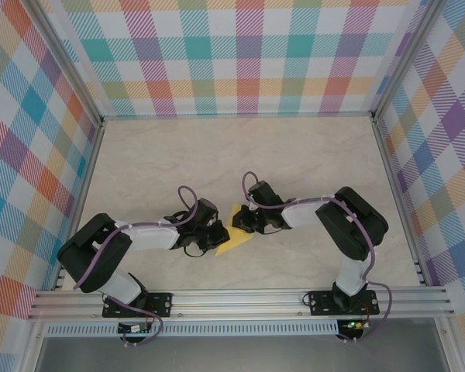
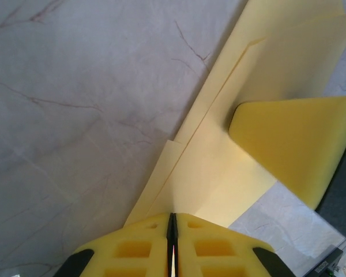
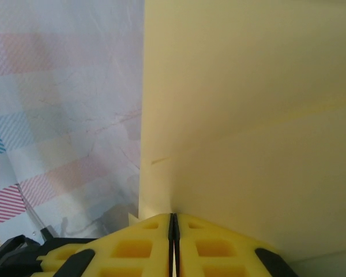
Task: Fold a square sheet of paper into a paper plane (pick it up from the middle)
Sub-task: Fourth fold the wing at the center of the table.
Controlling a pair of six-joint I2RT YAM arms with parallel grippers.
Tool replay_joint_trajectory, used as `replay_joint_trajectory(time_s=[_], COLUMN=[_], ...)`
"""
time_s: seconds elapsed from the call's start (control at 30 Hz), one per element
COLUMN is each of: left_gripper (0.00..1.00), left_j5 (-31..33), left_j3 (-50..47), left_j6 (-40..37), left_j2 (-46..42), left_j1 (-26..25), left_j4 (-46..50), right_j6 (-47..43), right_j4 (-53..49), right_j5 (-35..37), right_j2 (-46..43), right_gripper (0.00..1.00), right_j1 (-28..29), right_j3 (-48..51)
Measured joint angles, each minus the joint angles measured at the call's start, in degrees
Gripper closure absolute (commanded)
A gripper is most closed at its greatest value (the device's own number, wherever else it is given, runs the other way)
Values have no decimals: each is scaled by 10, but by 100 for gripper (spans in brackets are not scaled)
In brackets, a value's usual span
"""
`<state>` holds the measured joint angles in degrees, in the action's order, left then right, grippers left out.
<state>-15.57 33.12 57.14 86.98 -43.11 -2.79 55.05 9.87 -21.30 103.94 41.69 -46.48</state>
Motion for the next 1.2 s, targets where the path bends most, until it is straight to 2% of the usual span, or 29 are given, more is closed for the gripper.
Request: replay_joint_trajectory(time_s=[0.3, 0.7, 1.07, 1.2], left_gripper=[90, 90, 90, 90], left_j5=[2, 2, 1, 0], left_j3=[-3, -3, -3, -3], left_j6=[0, -7, -13, -15], left_j2=[-2, -2, -2, -2], left_j1=[0, 0, 0, 0], left_j4=[-2, -4, -4, -4], right_j6=[0, -15, -54, -73], right_j4=[55, 70, 0, -40], right_j5=[-23, -33, -17, 9], right_j2=[-1, -4, -7, -7], right_gripper=[88, 88, 87, 86], right_j1=[-19, -100, -144, -161], right_j3=[29, 38, 9, -14])
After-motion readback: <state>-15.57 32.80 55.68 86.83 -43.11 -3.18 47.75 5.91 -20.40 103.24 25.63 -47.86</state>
